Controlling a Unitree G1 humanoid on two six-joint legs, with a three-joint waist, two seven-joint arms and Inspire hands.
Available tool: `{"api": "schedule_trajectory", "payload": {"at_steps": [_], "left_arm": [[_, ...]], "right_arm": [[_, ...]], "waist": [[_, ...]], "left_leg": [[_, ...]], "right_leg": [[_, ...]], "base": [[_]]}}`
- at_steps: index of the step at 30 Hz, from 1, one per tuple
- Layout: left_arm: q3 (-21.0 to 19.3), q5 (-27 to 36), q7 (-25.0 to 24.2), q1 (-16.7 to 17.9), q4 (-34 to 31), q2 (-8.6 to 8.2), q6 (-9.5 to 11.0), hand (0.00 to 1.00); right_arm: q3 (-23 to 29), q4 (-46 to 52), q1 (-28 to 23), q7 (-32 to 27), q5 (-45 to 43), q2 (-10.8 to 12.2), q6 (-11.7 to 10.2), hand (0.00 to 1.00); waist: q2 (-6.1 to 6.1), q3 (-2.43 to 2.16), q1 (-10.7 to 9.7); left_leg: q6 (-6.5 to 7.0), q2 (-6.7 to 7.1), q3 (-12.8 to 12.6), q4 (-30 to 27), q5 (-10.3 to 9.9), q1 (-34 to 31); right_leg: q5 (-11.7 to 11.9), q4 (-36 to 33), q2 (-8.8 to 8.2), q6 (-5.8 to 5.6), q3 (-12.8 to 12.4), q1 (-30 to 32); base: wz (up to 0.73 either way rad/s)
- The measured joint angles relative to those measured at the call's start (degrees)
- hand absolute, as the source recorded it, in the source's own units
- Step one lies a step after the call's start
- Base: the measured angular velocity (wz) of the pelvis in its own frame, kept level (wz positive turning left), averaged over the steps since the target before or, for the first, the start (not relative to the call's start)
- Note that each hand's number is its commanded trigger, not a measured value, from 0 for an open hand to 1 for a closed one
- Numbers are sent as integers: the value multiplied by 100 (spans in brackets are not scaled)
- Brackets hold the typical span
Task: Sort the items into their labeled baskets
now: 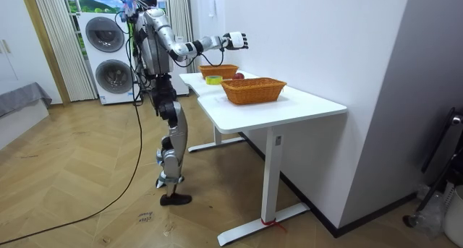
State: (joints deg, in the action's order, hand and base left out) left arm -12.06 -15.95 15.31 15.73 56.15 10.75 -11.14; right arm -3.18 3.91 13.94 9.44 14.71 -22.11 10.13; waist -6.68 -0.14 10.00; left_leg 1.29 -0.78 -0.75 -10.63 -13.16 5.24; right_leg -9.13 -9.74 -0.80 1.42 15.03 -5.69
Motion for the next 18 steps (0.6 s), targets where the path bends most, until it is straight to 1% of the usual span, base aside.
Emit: {"api": "schedule_trajectory", "payload": {"at_steps": [1, 2, 4, 5, 7, 10, 11, 13, 14, 15, 18], "left_arm": [[3, 0, 0, 2, 0, 0, -31, 0], [4, 0, 0, 1, 0, 0, -69, 0], [4, -1, 0, -10, 0, -2, -139, 0], [3, -1, 0, -22, 0, -3, -158, 0], [1, -20, 4, -46, -7, -3, -182, 0], [9, -51, 26, -50, -6, -3, -265, 0], [25, -50, 26, -49, -6, -3, -268, 0], [60, -50, 26, -47, -5, -5, -272, 0], [70, -50, 26, -46, -5, -8, -280, 0], [89, -50, 26, -45, -5, -8, -287, 0], [98, -50, 8, -50, -8, -10, -350, 0]], "right_arm": [[-97, -114, 46, 1, -3, 2, 65, 0], [-182, -128, 48, 1, -5, 2, 149, 0], [-263, -132, 48, 17, 1, 12, 239, 0], [-272, -151, 49, 16, -5, 12, 250, 0], [-299, -158, 58, 16, -30, 12, 250, 0], [-483, -324, 94, 24, -70, 12, 248, 0], [-563, -445, 94, 56, -117, 12, 253, 0], [-686, -572, 96, 75, -199, 13, 276, 0], [-732, -580, 96, 95, -272, 15, 347, 0], [-738, -580, 96, 117, -305, 15, 373, 0], [-752, -584, 96, 139, -444, 18, 375, 0]], "waist": [[-12, 4, 28], [-29, 10, 60], [-55, 18, 90], [-67, 25, 147], [-90, 28, 171], [-106, 32, 313], [-108, 34, 332], [-104, 36, 390], [-91, 45, 425], [-86, 49, 439], [-73, 58, 474]], "left_leg": [[6, 32, 18, -10, 3, -6], [13, 39, 46, -16, 8, -18], [23, 49, 116, -47, 15, -63], [26, 58, 130, -58, 16, -76], [43, 73, 174, -65, 29, -106], [48, 79, 199, -67, 33, -111], [52, 90, 251, -72, 39, -122], [56, 102, 263, -72, 44, -134], [58, 105, 266, -72, 45, -142], [60, 108, 270, -72, 46, -148], [65, 121, 273, -68, 49, -162]], "right_leg": [[-3, 0, -11, -5, 20, -5], [-5, 1, -23, -8, 77, -7], [-6, 1, -42, -10, 110, -8], [-8, 1, -54, -15, 156, -7], [-9, 0, -76, -19, 234, -8], [-8, 1, -83, -22, 249, -13], [-8, 1, -93, -22, 264, -20], [-18, 4, -104, -39, 268, -16], [-20, 6, -107, -40, 269, -11], [-20, 6, -109, -41, 273, -8], [-26, 7, -103, -50, 298, -1]], "base": [[9], [11], [16], [14], [15], [8], [14], [8], [0], [3], [3]]}}
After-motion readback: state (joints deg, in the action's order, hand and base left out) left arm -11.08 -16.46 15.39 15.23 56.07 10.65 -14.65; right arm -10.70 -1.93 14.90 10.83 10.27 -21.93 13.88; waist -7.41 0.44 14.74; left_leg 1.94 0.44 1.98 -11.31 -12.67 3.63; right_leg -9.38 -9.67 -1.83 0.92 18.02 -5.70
